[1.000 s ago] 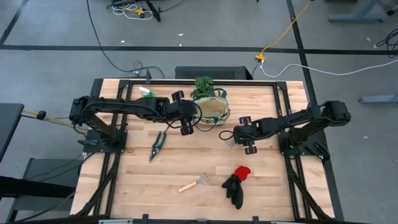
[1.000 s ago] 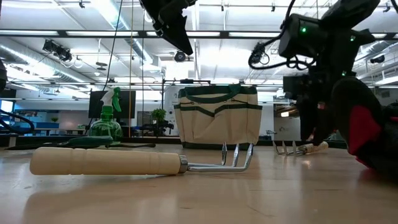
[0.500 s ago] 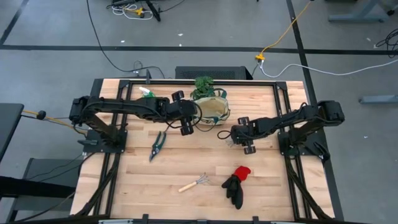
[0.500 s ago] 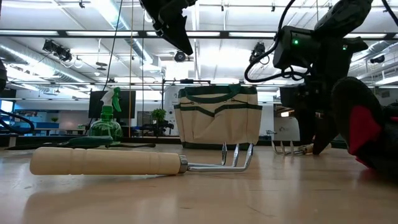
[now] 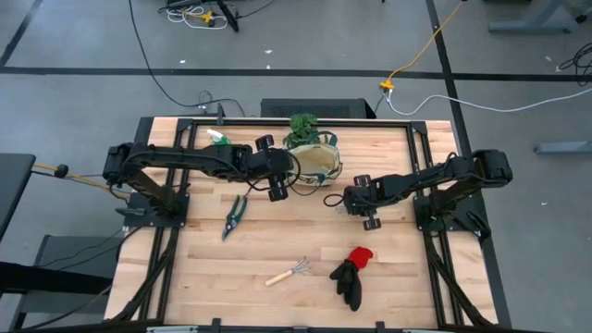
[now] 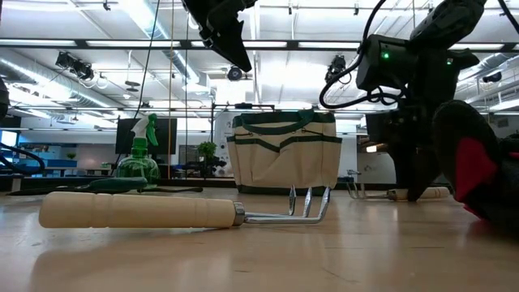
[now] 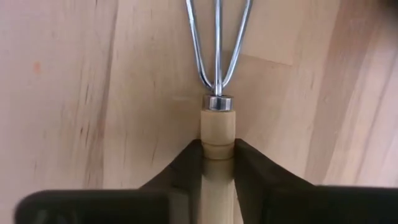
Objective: Pick & Place Garden tools in Gardening bag
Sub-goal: Put the top brown hand rake into the green gardening bag
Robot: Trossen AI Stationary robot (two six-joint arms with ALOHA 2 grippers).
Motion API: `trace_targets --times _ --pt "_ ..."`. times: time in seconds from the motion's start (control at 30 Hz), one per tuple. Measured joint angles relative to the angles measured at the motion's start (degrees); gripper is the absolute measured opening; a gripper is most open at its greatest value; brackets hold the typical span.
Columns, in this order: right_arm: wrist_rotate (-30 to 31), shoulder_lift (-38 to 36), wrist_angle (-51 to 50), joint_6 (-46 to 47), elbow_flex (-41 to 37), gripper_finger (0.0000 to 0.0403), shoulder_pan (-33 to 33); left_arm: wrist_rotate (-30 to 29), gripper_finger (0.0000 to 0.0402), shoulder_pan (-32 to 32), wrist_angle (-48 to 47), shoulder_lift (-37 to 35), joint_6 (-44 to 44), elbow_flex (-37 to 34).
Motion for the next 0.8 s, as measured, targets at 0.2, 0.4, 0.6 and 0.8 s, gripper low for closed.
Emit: trace_targets --times 0.2,0.4,0.6,0.8 --pt "-0.36 0.00 -0.11 1.73 -0.01 0.0045 0.00 0.02 0.0060 0.00 0.00 0.01 0.02 0.00" --pt "-1.57 -0.41 -0.85 4.34 0.48 0.0045 0.09 0.00 0.0060 0.00 -0.02 0.01 0.01 0.00" --pt "-4.40 -4.30 0.66 7.58 2.63 0.0044 1.14 0.01 0.0060 0.00 -0.02 0.01 0.00 0.00" --pt "-7.77 -10.65 4.66 10.19 3.82 0.0044 3.74 0.00 0.0060 0.00 -0.04 0.01 0.03 0.00"
